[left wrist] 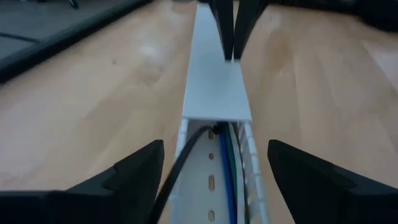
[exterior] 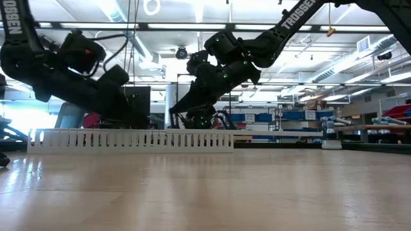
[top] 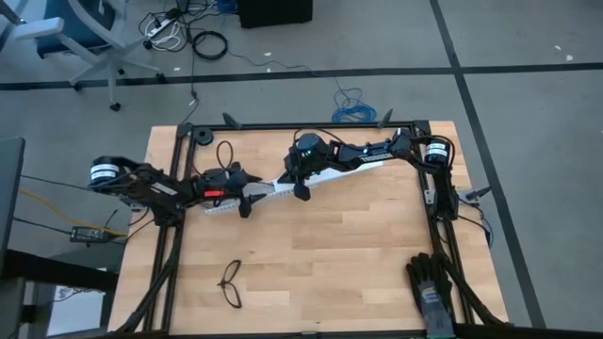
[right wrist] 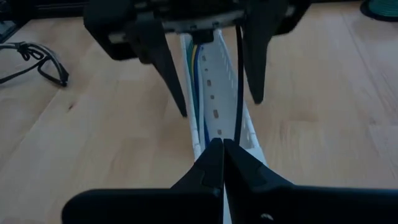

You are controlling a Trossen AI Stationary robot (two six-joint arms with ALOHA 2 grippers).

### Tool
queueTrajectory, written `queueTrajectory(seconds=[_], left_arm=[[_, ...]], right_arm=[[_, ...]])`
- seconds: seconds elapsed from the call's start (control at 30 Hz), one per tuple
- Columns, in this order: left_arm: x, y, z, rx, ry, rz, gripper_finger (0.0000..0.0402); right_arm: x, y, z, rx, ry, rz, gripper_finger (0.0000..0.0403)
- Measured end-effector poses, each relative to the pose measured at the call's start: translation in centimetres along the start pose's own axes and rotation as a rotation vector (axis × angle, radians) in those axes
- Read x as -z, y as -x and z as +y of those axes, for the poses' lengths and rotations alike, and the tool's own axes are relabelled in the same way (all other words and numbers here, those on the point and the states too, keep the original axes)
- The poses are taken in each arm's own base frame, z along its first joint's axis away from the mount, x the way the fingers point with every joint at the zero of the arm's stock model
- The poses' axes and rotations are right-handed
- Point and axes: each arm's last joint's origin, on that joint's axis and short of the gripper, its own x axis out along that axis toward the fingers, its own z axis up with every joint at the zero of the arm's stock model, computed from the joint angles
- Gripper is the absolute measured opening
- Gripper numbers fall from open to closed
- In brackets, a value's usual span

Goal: Ziptie cables
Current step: Close the white cable duct lid

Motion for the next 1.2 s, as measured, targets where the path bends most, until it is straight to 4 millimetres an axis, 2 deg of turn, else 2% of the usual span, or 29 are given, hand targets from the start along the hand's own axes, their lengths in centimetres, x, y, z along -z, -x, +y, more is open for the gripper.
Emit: queueTrajectory(seconds=[0.27, 0.4, 0.53, 0.73, 0.97, 1.2], left_arm=[[0.2, 1.7, -0.1, 0.044, 0.043, 0.003, 0.0298], [0.7, 1.9, -0.4, 0.139, 0.120, 0.074, 0.0298], [0.8, 1.9, -0.4, 0.149, 0.134, 0.106, 0.0298], [0.7, 1.8, -0.4, 0.146, 0.041, 0.105, 0.0298], [-0.7, 1.1, -0.4, 0.117, -0.051, 0.064, 0.0298], [-0.1, 1.0, -0.1, 0.037, -0.079, 0.136, 0.0298]], right_arm=[[0.0, 0.1, -0.2, 0.004, -0.002, 0.001, 0.0000], [0.1, 0.3, -0.6, 0.014, -0.007, 0.000, 0.0000], [0.1, 0.4, -0.9, 0.021, -0.011, -0.001, 0.0000], [0.1, 0.4, -0.9, 0.020, -0.011, -0.001, 0.0000], [0.1, 0.4, -0.9, 0.020, -0.012, 0.000, 0.0000], [0.2, 0.4, -0.9, 0.019, -0.014, 0.006, 0.0000]])
